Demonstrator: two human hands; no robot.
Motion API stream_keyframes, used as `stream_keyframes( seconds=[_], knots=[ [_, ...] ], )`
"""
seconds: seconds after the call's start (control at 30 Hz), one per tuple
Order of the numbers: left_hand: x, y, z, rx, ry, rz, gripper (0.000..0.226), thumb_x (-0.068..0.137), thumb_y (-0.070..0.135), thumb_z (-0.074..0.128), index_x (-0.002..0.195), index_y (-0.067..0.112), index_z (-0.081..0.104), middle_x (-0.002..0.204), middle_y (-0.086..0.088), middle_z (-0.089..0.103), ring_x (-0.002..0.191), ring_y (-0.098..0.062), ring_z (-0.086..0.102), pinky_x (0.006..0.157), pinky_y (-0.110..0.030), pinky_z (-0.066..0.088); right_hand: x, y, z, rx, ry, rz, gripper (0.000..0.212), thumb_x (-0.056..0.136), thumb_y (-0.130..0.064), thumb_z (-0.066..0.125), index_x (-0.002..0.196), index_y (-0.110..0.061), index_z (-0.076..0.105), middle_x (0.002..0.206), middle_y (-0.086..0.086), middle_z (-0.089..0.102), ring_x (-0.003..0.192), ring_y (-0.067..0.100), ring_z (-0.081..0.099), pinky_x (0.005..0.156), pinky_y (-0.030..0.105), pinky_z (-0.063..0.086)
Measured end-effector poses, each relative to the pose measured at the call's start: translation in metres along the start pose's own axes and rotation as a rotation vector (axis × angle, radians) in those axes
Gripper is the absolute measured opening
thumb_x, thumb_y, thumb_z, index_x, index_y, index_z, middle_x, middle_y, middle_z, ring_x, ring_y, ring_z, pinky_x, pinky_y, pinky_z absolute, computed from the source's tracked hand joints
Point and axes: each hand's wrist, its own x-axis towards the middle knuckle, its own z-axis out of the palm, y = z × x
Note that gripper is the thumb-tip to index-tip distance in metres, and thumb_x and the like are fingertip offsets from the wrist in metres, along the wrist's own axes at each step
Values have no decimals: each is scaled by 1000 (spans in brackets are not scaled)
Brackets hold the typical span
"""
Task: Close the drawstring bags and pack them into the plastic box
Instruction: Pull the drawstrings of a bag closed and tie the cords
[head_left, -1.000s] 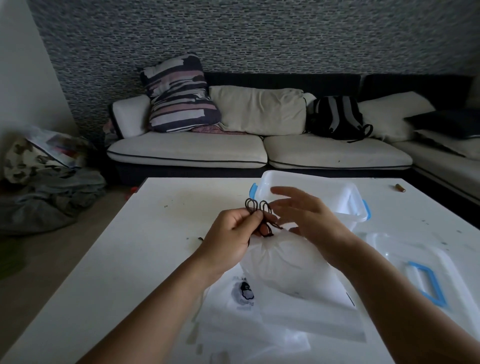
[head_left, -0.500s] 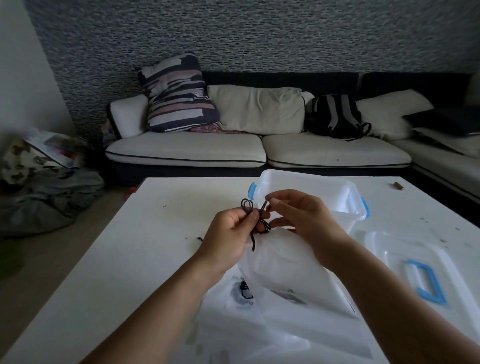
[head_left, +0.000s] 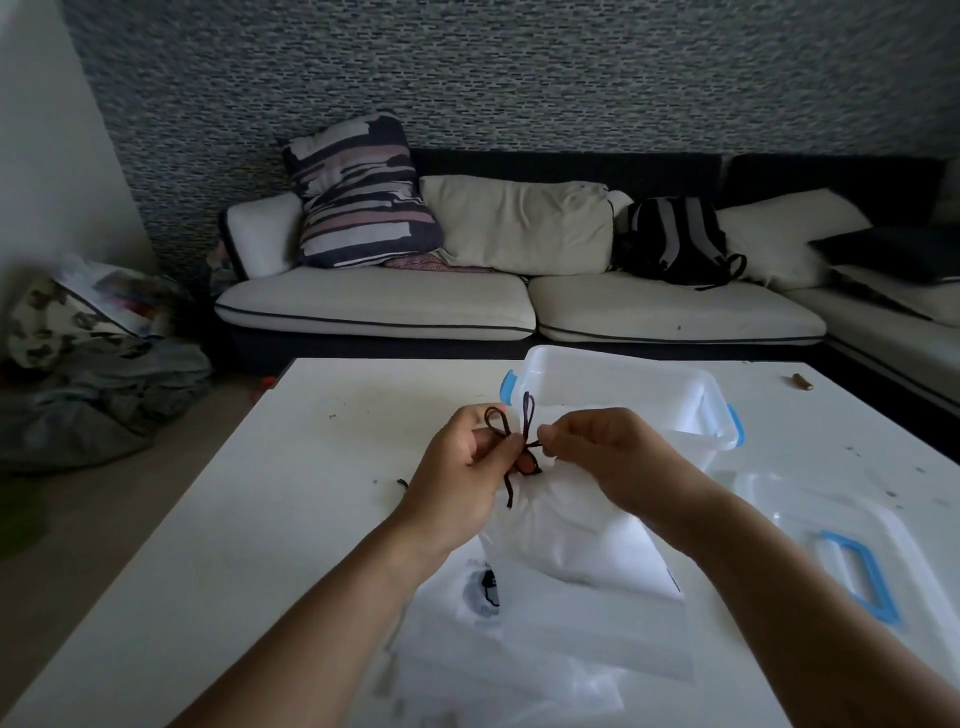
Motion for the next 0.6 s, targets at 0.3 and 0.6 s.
stream_keyframes(
  seconds=[0.3, 0.6],
  knots=[
    [0, 0, -2, 65, 34, 9, 20, 99, 8, 57, 96, 7, 77, 90, -5, 78, 86, -13, 72, 82, -24, 54, -3, 1, -5, 4, -159, -74, 11, 91, -13, 70, 93, -6, 78, 91, 11, 75, 85, 12, 65, 85, 27, 51],
    [2, 1, -6, 166, 20, 96, 18, 97, 13, 62, 93, 9, 79, 90, -4, 78, 96, -26, 72, 94, -38, 56, -2, 3, 5, -5, 59, -106, 4, 82, -9, 78, 85, -8, 81, 80, 5, 78, 75, 12, 69, 77, 26, 56]
  ],
)
